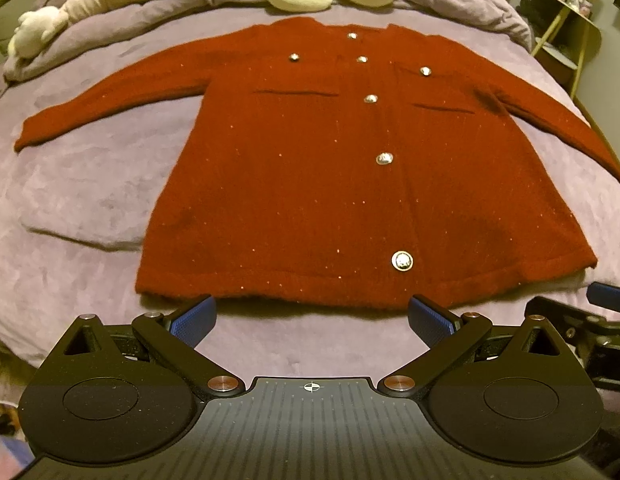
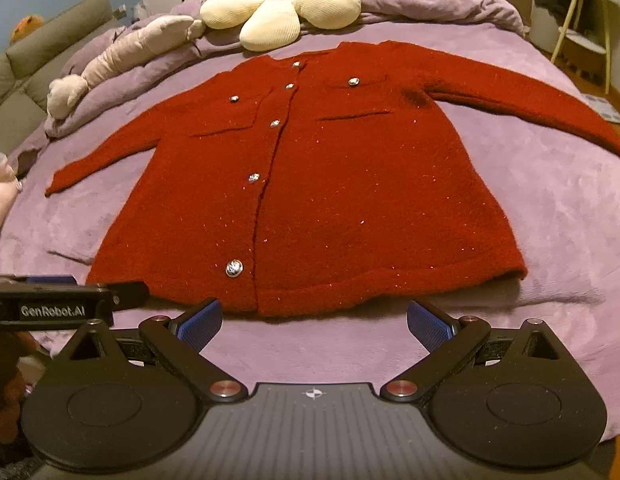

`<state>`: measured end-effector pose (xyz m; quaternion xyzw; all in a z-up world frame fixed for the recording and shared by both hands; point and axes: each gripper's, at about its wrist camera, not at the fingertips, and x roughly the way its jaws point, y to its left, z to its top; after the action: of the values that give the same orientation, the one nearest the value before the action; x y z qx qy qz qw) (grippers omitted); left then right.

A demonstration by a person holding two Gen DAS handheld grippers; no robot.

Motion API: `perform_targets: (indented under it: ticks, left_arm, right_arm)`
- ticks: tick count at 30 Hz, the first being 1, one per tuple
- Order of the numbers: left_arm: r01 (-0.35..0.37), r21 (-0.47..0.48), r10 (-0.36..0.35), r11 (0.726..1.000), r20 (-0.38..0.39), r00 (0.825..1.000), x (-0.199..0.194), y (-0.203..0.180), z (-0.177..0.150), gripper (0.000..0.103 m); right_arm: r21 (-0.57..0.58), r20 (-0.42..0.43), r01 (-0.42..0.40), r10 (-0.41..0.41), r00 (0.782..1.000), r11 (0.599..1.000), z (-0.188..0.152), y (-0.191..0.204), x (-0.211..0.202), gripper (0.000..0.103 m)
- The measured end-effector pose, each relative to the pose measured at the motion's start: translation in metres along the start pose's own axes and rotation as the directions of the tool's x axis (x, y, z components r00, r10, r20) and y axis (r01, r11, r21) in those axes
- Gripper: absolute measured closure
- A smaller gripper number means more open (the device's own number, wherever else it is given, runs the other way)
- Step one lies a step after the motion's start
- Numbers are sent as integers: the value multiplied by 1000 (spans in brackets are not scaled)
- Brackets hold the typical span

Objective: Fold small clothes

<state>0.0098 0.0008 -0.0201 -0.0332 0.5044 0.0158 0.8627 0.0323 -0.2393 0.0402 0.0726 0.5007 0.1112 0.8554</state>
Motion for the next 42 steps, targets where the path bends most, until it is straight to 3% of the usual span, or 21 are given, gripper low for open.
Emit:
perform_targets:
  ticks: [4,6,8,12,13,14,16,20,22,25,27,30,32,34,36,37,39,42]
  left_arm:
    - [26,-13,-26,1000,2,1000,6,1,3,0]
    - [31,-23,-30,999,16,999,10,3,8,0]
    - [15,-36,-14,999,31,999,16,4,16,0]
    - [-6,-84,12,996,64,998,37,8,37,0]
    - [-7,-92,13,996,69,998,43,7,43,0]
    - [-8,-99,15,995,71,997,49,6,49,0]
    - [-14,-106,21,994,72,997,61,2,60,0]
    - [-6,-108,14,994,74,997,83,-8,77,0]
    - [-12,-105,21,994,80,997,95,-11,83,0]
    - [-25,-96,33,995,81,996,113,-15,85,0]
    - [-41,-94,48,995,69,996,125,-15,84,0]
    - [-23,-125,29,992,41,999,138,-6,81,0]
    - [-6,-134,14,991,59,998,138,1,79,0]
    - [23,-137,-13,990,67,998,139,7,78,0]
    - [48,-135,-38,990,81,996,140,12,77,0]
    - [55,-124,-45,991,80,996,140,12,78,0]
    - [59,-90,-53,994,70,996,140,12,79,0]
    - [75,-78,-69,994,69,995,137,13,85,0]
  right_arm:
    - [107,3,-176,177,984,979,4,-23,10,4]
    - [215,33,-266,265,964,940,10,-49,20,4]
    - [314,109,-298,278,954,901,19,-82,27,4]
    - [481,325,-281,128,937,830,43,-176,43,8]
    - [527,345,-259,75,936,809,47,-198,48,18]
    - [583,370,-257,31,929,771,53,-225,55,36]
    - [681,405,-279,-31,914,677,61,-270,67,56]
    - [794,401,-222,-212,891,566,82,-335,81,60]
    - [845,383,-212,-278,881,491,85,-359,88,64]
    - [883,387,-258,-298,872,392,82,-385,106,67]
    - [886,407,-290,-307,860,361,85,-388,116,67]
    - [885,386,-240,-340,857,400,96,-384,124,69]
    - [887,359,-191,-367,858,420,107,-382,126,86]
    - [880,323,-125,-386,864,458,115,-385,127,91]
    - [840,269,11,-434,860,543,138,-380,118,92]
    - [801,262,82,-470,843,593,152,-369,114,92]
    - [693,343,134,-488,802,708,178,-330,101,93]
    - [443,494,155,-385,780,883,219,-247,91,93]
